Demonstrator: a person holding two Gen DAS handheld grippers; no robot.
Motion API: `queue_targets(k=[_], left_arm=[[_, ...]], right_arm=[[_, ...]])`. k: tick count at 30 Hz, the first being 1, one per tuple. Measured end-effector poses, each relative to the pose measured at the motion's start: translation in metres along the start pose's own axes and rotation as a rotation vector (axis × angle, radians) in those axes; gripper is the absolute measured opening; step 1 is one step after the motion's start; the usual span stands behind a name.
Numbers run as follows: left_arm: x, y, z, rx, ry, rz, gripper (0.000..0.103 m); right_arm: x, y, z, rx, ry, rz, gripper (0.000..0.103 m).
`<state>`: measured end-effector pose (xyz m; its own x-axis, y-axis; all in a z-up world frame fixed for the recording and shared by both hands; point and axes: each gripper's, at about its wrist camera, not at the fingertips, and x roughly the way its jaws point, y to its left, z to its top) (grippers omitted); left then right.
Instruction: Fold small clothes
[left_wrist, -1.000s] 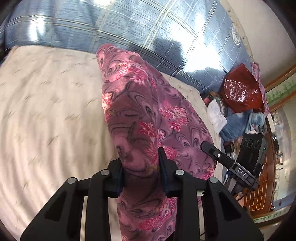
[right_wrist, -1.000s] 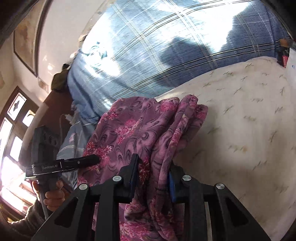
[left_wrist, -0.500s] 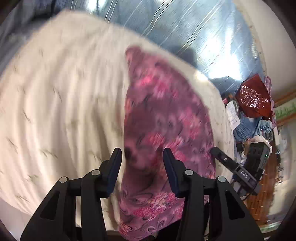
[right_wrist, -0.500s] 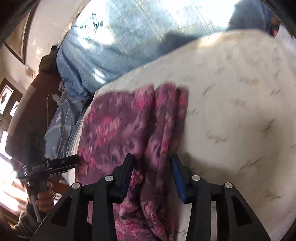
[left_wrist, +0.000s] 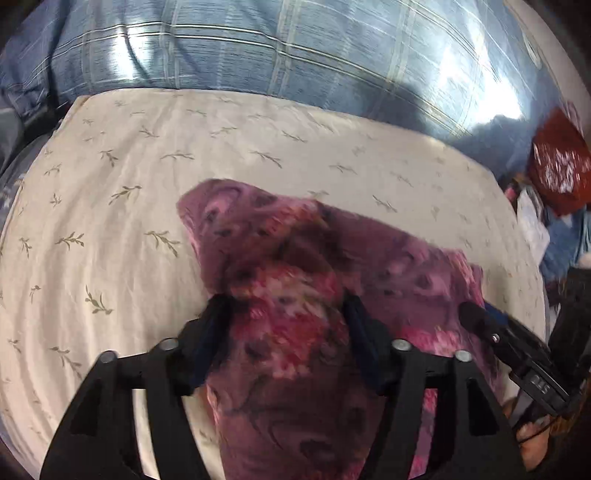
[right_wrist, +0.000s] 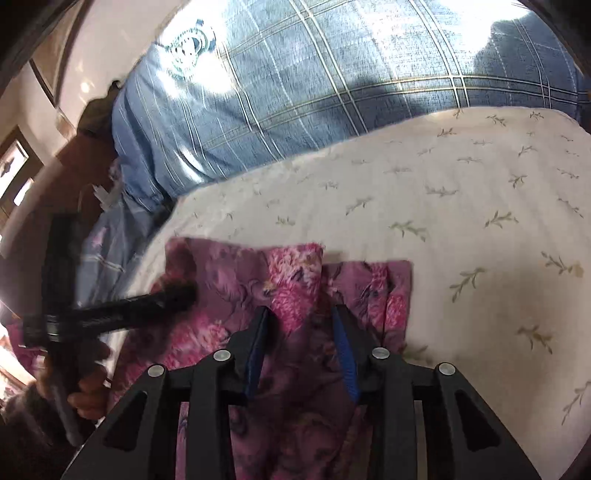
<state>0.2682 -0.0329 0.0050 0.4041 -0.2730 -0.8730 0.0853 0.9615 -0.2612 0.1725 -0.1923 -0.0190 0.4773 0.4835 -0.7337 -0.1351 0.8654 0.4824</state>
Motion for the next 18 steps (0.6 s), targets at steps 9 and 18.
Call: queue_targets(k=[9, 18], left_arm=[[-0.072, -0.009, -0.035, 0.166, -0.060, -0.034, 0.072], [-0.071, -0.016, -0.098, 0.211, -0.051, 0.103, 0.074]], right_arm=[[-0.064, 0.020, -0.030, -0.171, 0.067, 0.027, 0.065], [-0.062, 0.029, -0.075, -0.116, 0.120, -0.193, 0.080]])
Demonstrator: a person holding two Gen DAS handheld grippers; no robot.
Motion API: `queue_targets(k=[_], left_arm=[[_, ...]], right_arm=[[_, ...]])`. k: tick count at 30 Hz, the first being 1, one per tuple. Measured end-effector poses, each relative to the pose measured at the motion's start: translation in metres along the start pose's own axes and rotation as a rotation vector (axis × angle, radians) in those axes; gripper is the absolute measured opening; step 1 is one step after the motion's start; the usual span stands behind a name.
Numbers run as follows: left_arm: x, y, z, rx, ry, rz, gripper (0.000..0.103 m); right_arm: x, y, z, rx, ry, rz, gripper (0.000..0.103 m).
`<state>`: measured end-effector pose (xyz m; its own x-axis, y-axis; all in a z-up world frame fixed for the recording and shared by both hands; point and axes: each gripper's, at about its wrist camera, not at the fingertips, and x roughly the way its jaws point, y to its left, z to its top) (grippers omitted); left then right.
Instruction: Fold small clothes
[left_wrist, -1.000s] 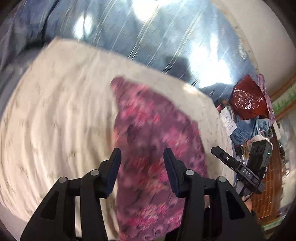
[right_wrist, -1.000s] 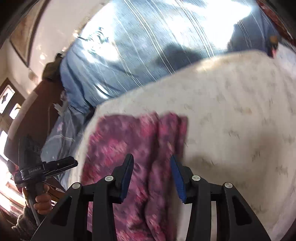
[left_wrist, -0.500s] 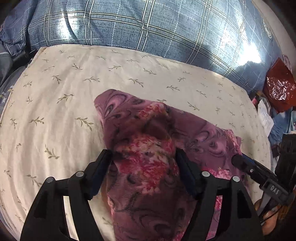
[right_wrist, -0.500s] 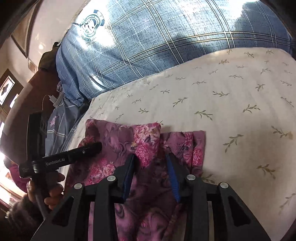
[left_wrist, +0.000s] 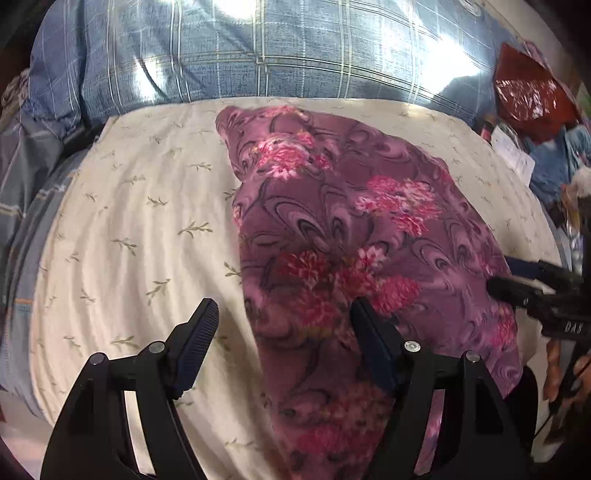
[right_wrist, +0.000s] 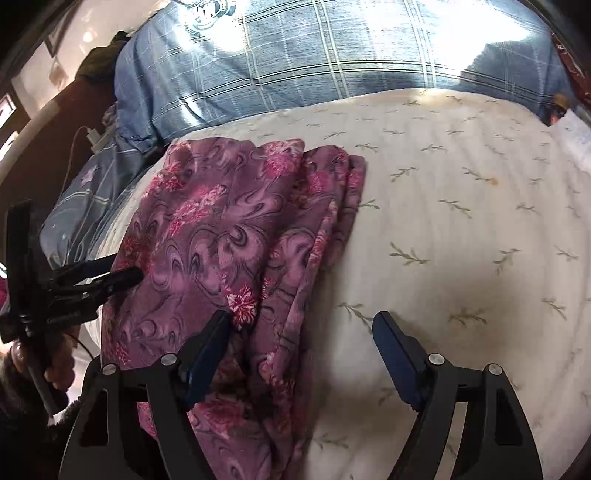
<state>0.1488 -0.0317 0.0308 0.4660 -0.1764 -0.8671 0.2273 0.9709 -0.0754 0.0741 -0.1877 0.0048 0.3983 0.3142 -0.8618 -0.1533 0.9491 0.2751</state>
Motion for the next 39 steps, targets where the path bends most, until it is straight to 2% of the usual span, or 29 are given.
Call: queue_targets(k=[4, 6, 10, 14, 16, 19, 24, 28, 39], left_arm=[[-0.023, 0.006, -0.009, 0.022, -0.048, 0.082, 0.083], [-0.030, 0.009, -0.021, -0.004, -0.051, 0.082, 0.083], [-0.036, 0.012, -0.044, -0.026, -0.046, 0.089, 0.083], [-0.048, -0.001, -0.065, 0.030, -0.059, 0.176, 0.083], [-0.052, -0.003, -0.071, 0.042, -0.067, 0.196, 0.083], [-0.061, -0.004, -0.078, 0.029, -0.077, 0.175, 0.083], [-0.073, -0.008, -0.082, 0.047, -0.106, 0.172, 0.083], [-0.079, -0.018, -0.087, 0.089, -0.145, 0.232, 0.083], [-0.084, -0.035, -0.100, 0.123, -0.111, 0.175, 0.083]], right_arm=[[-0.020, 0.015, -0.005, -0.077, -0.014, -0.164, 0.086], [-0.027, 0.021, -0.009, -0.099, -0.022, -0.236, 0.087], [-0.035, 0.029, -0.020, -0.129, -0.035, -0.304, 0.088], [-0.046, 0.044, -0.032, -0.180, -0.068, -0.361, 0.095], [-0.052, 0.050, -0.037, -0.201, -0.080, -0.378, 0.096], [-0.058, 0.059, -0.044, -0.228, -0.090, -0.383, 0.096], [-0.067, 0.066, -0.057, -0.235, -0.083, -0.352, 0.097], [-0.071, 0.064, -0.065, -0.229, -0.074, -0.365, 0.097], [-0.079, 0.052, -0.080, -0.178, -0.061, -0.389, 0.097]])
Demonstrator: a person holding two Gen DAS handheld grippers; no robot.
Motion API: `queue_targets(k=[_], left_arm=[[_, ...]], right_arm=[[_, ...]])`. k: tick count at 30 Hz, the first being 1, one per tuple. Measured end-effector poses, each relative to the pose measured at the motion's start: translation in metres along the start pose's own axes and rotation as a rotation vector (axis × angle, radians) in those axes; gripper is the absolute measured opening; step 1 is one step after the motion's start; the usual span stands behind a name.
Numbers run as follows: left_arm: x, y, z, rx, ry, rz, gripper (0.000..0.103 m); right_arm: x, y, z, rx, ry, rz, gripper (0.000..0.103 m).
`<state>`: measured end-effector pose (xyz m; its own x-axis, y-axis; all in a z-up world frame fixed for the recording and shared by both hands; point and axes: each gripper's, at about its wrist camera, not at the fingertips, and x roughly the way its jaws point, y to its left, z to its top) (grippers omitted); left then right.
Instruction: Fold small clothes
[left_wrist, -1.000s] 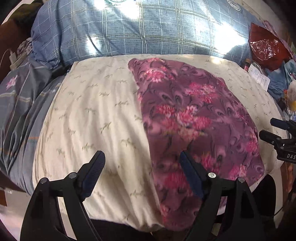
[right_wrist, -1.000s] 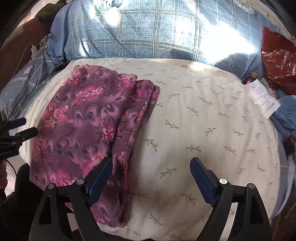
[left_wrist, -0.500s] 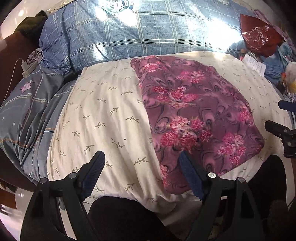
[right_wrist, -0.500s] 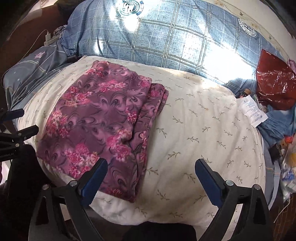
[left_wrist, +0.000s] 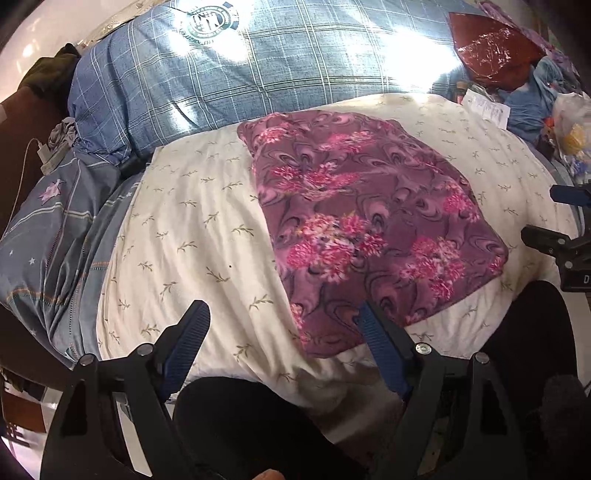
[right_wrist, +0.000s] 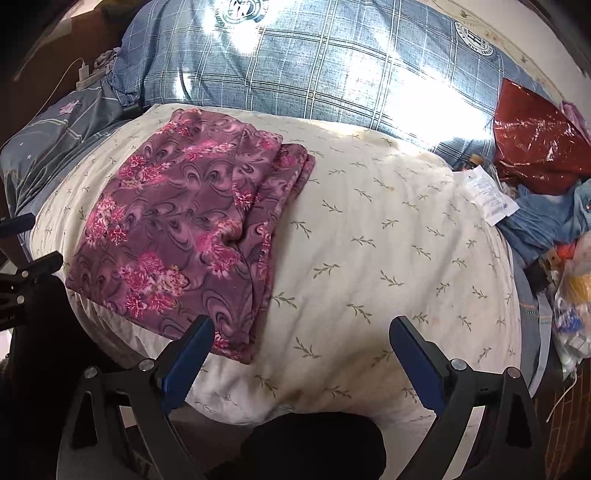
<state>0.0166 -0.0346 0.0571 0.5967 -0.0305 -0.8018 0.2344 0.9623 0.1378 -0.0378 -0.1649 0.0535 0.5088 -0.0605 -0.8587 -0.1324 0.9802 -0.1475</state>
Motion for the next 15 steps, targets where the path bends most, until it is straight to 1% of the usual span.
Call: queue_targets(k=[8, 10, 15], left_arm=[[-0.005, -0.015, -0.010, 0.044, 0.015, -0.031, 0.083], [-0.004, -0.018, -0.012, 0.046, 0.027, -0.052, 0.083], [-0.010, -0.026, -0.013, 0.063, 0.011, -0.074, 0.083]], right_arm=[[-0.003, -0.004, -0.005, 0.021, 0.004, 0.005, 0.097], [-0.004, -0.005, -0.006, 0.021, 0.003, 0.001, 0.097], [-0.006, -0.009, -0.008, 0.017, 0.003, -0.012, 0.097]])
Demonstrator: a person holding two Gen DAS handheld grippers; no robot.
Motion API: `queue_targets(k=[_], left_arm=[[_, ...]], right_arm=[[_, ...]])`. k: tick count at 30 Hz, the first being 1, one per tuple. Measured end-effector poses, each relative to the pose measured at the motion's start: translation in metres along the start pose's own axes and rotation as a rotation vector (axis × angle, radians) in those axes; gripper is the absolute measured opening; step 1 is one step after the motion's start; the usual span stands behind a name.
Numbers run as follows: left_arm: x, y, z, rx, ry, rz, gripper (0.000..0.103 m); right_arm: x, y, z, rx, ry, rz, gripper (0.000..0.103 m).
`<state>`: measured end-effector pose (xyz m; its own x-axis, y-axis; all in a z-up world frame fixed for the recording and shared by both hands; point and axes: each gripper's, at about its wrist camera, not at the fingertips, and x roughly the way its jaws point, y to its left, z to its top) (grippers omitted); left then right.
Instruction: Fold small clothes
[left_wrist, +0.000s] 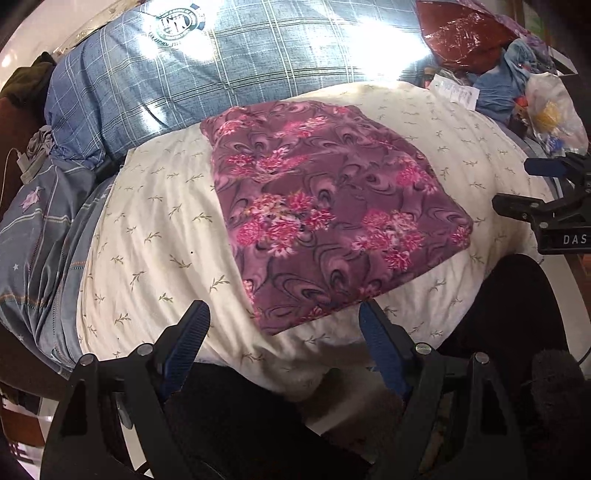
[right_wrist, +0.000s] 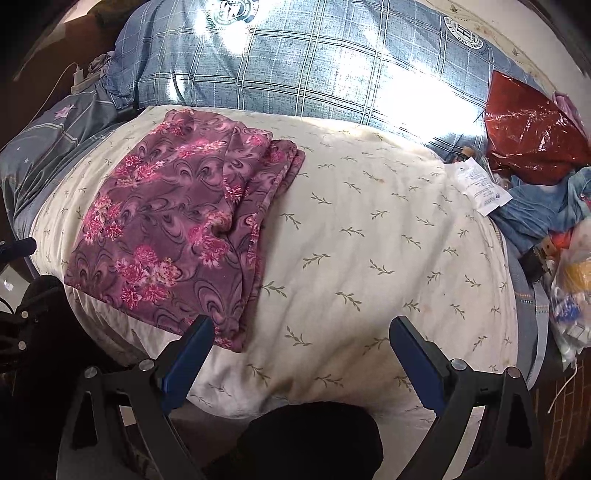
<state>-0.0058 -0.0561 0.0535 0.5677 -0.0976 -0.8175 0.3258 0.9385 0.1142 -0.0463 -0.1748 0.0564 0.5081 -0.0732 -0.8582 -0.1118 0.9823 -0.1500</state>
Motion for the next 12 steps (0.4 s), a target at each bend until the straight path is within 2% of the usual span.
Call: queue_targets(k=[12], left_arm=[[-0.0027, -0.0096, 0.0012, 0.026, -0.001, 0.019, 0.083]], right_arm=[[-0.0059, -0.0065, -0.0001, -0.079, -0.039, -0.109, 0.097]])
